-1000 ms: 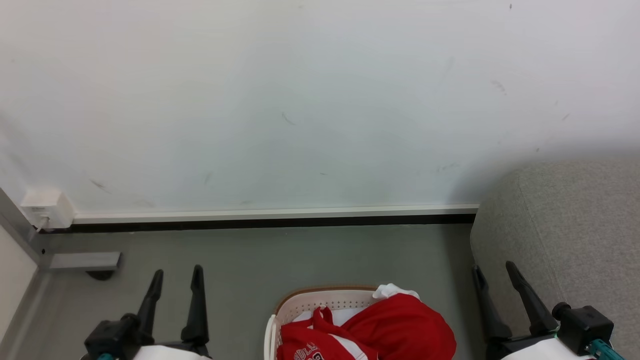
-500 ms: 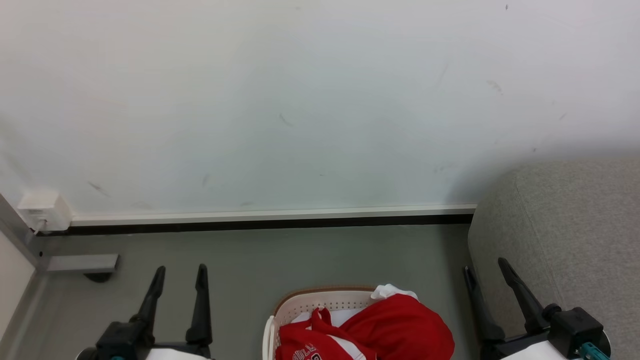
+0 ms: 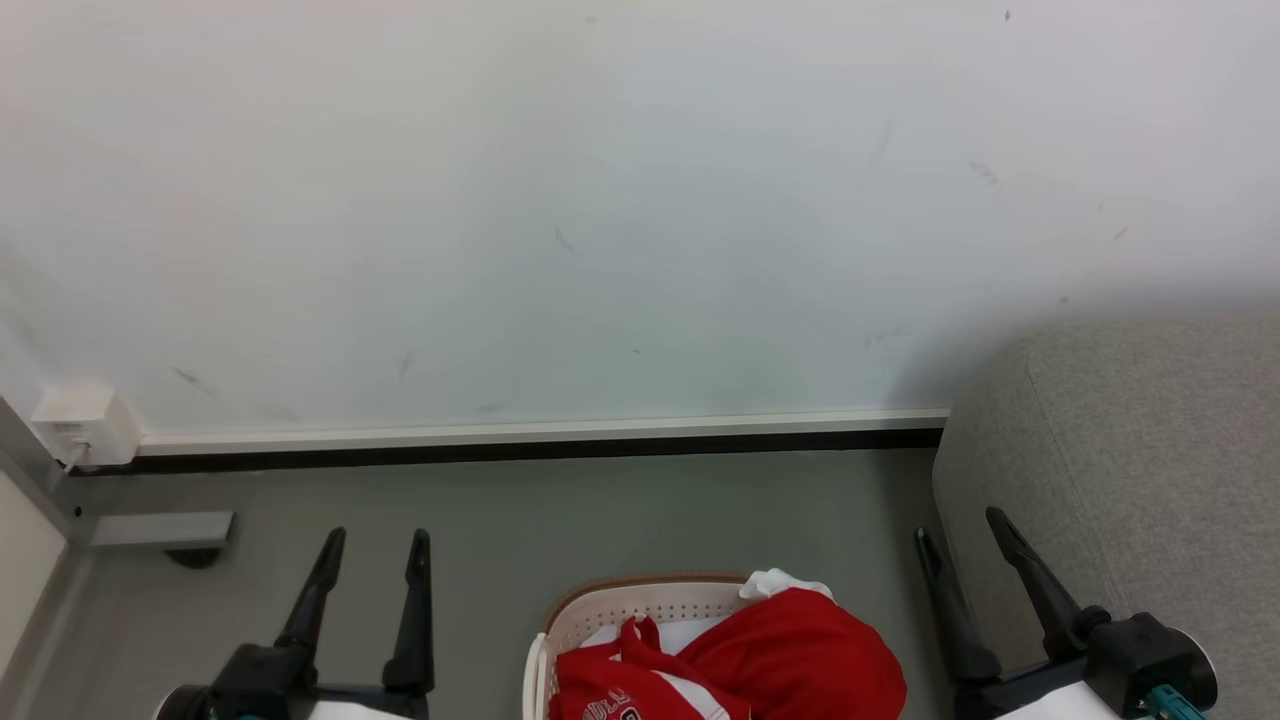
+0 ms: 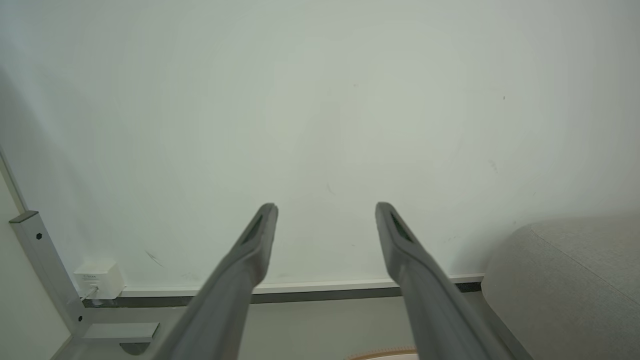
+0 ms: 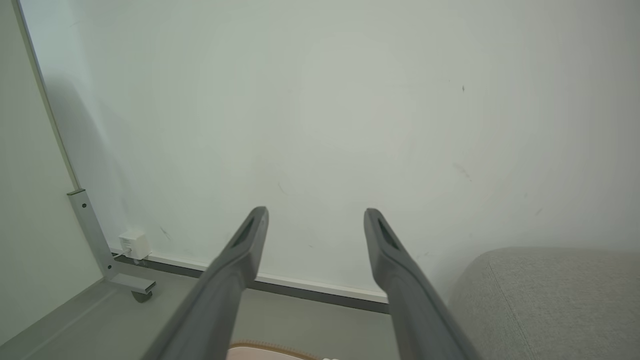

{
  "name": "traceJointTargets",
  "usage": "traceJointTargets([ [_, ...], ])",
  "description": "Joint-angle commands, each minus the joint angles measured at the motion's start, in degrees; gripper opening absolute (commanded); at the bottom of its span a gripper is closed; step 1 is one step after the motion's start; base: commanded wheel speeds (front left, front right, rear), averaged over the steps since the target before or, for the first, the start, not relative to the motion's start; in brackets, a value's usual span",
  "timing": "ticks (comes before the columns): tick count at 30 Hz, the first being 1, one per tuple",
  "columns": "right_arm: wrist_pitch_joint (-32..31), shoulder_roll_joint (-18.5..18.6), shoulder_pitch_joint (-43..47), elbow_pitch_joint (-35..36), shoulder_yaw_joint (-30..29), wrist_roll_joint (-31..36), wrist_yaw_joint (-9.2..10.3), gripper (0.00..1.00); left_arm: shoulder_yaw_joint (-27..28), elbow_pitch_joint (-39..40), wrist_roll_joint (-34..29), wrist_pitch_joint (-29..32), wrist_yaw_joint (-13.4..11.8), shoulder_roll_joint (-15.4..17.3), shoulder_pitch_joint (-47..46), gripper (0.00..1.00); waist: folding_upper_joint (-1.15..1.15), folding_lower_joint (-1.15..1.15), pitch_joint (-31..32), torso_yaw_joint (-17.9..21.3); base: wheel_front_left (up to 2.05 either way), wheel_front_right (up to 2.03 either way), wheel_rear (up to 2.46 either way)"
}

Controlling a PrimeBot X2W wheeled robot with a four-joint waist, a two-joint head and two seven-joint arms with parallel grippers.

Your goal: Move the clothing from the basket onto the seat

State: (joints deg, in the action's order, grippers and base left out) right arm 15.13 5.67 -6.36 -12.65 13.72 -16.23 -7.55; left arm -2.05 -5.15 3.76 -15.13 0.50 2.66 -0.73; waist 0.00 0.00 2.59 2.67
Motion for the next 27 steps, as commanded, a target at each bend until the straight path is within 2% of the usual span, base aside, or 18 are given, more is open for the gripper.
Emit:
traceJointTargets([
  [1,0.0,0.4,-0.4,0.3,-0.2,0.2,0.12,1.0,0.1,0.1,-0.4,0.0,-0.1,0.4,0.5,1.0,0.0,0.0,0.0,0.0,0.0,0.0,0.0],
  [11,0.0,0.3,-0.3,0.7,-0.2,0.1,0.11,1.0,0.2,0.1,0.5,0.0,-0.2,0.4,0.4,1.0,0.0,0.0,-0.4,0.1,0.0,0.0,0.0],
  [18,0.0,0.7,-0.9,1.4,-0.9,-0.1,0.12,1.0,-0.2,0.7,3.3,0.0,0.3,0.4,-0.7,1.0,0.0,0.0,-1.8,1.1,0.0,0.0,0.0],
  [23,0.0,1.0,-1.6,2.6,-2.2,0.5,0.12,1.0,-1.1,0.7,4.0,0.0,0.9,0.4,-1.8,1.0,0.0,0.0,-4.0,2.4,0.0,0.0,0.0],
  [27,0.0,0.8,-2.9,4.4,-3.4,0.9,0.11,1.0,-1.8,0.8,3.5,0.0,1.6,0.4,-4.3,1.0,0.0,0.0,-8.5,3.9,0.0,0.0,0.0],
])
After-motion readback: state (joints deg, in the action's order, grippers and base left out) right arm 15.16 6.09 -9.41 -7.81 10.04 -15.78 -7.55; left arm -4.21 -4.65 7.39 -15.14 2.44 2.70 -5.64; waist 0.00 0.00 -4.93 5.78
